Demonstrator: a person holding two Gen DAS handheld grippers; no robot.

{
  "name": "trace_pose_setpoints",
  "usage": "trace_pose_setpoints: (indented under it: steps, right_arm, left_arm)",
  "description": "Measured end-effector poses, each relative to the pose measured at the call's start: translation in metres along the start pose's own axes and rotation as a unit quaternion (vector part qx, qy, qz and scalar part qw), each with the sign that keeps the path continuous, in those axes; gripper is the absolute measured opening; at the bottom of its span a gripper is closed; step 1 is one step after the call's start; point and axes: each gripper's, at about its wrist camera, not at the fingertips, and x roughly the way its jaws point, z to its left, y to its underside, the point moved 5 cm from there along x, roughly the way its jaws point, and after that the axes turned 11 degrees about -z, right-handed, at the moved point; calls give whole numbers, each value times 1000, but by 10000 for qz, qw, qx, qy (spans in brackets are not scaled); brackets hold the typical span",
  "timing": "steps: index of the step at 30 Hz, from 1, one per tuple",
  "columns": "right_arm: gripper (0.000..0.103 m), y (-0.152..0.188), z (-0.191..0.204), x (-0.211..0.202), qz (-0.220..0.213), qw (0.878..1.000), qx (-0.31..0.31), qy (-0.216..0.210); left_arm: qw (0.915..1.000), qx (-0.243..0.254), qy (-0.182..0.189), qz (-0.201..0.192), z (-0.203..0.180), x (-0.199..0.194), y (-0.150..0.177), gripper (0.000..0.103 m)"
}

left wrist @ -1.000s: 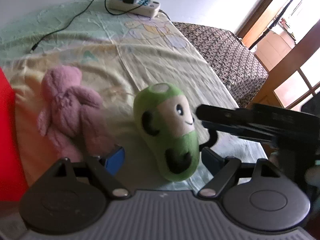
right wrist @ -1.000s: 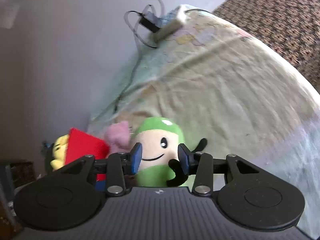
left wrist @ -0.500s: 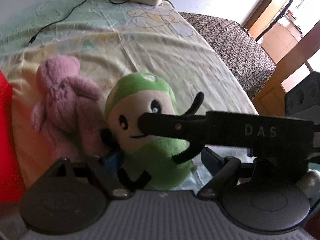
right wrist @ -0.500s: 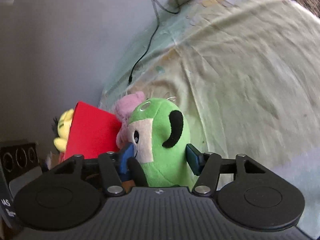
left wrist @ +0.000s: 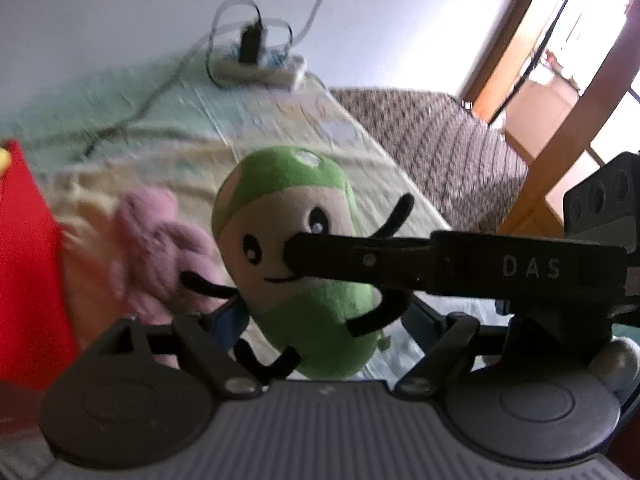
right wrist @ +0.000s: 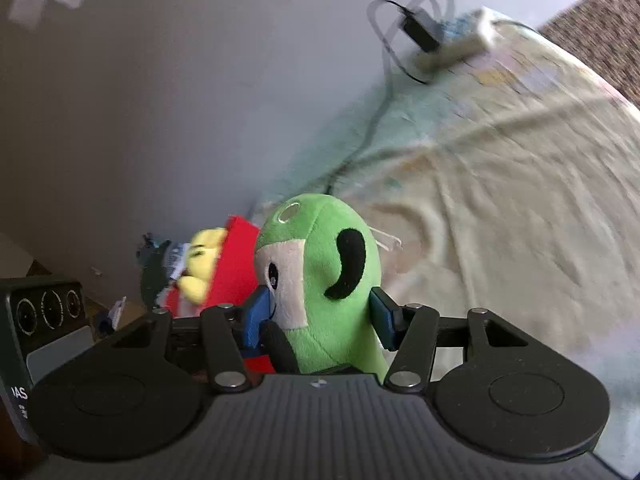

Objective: Organize objects
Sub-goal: 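Lift the green doll and carry it over the red box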

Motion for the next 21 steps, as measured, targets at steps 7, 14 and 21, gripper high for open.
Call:
trace_pose_setpoints:
  steps: [7, 14, 21]
  right_arm:
    - [57, 4, 60, 9, -209, 9983, -416, -347]
    - [57, 21, 128, 41, -241, 9947, -741, -671]
    - [57, 47, 183, 94, -141, 9923, -898, -840]
  left_arm:
    - [9982, -100, -90, -592, 34, -53, -18, 83]
    - [9938, -103, -298, -1066, 86, -111, -25, 83]
    - [9909, -171, -530, -1229, 147, -151, -23, 83]
